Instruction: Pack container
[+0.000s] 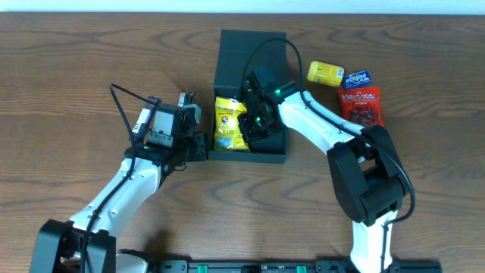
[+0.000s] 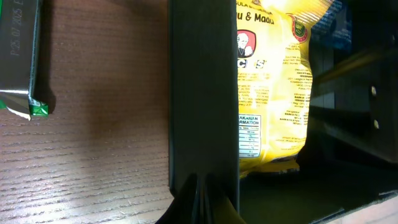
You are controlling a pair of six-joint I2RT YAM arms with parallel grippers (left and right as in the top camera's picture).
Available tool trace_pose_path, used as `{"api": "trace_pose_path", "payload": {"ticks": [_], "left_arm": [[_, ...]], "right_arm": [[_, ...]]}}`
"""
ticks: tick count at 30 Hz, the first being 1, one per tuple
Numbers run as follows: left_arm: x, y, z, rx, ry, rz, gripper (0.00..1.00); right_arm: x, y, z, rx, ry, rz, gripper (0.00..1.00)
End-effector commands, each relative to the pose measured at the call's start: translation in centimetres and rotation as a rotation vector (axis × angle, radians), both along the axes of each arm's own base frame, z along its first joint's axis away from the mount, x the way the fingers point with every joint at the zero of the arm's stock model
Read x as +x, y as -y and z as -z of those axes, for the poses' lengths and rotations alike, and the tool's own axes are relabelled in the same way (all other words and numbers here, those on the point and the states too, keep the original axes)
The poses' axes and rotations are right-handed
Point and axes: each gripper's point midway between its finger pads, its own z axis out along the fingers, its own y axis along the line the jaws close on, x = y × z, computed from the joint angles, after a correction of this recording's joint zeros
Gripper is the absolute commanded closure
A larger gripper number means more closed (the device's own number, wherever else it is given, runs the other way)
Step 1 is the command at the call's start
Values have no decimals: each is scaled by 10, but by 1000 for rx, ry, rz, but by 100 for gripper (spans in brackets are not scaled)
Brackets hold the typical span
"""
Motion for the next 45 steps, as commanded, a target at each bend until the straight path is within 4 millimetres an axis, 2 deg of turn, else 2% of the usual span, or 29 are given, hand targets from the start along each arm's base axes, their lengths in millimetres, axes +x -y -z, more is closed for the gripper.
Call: {"api": "trace_pose_path", "payload": {"ticks": [1, 6, 9, 10, 12, 13, 14, 17, 18, 20, 23, 24, 25, 30, 34, 37, 45], "left_arm": [[-3, 2, 2, -14, -14, 7, 94], [-3, 2, 2, -13, -14, 6, 94], [-3, 2, 2, -13, -14, 6, 94], [-3, 2, 2, -13, -14, 6, 94], [-3, 2, 2, -13, -14, 6, 94], [-3, 2, 2, -13, -14, 6, 95], [-3, 2, 2, -13, -14, 6, 94], [-2, 2, 2, -13, -13, 6, 94], [-2, 2, 2, -13, -13, 6, 94], [-2, 2, 2, -14, -10, 6, 94], [-1, 2, 1, -16, -6, 6, 94], [-1, 2, 1, -15, -6, 6, 94], [-1, 2, 1, -15, -6, 6, 95], [-1, 2, 1, -15, -7, 6, 95], [-1, 2, 1, -15, -7, 6, 94], [-1, 2, 1, -16, -7, 6, 94], [-1, 2, 1, -16, -7, 6, 94]], "right_arm": [[13, -1, -26, 24, 28, 27, 99], [32, 13, -95, 61, 109, 70, 99], [45, 38, -135, 78, 183, 131, 99], [50, 52, -145, 69, 212, 163, 99], [60, 96, -164, -3, 276, 261, 98], [62, 115, -168, -42, 290, 302, 92], [63, 160, -170, -137, 293, 392, 80], [51, 221, -155, -269, 208, 509, 74], [45, 235, -146, -291, 169, 536, 66], [37, 254, -128, -318, 116, 545, 41], [26, 281, -94, -382, 59, 536, 13], [23, 287, -87, -409, 54, 532, 4], [21, 294, -79, -441, 49, 532, 1], [21, 325, -50, -551, 55, 532, 1], [32, 342, -41, -519, 72, 583, 1], [37, 347, -38, -415, 81, 573, 1], [41, 373, -48, 70, 124, 651, 1]]}}
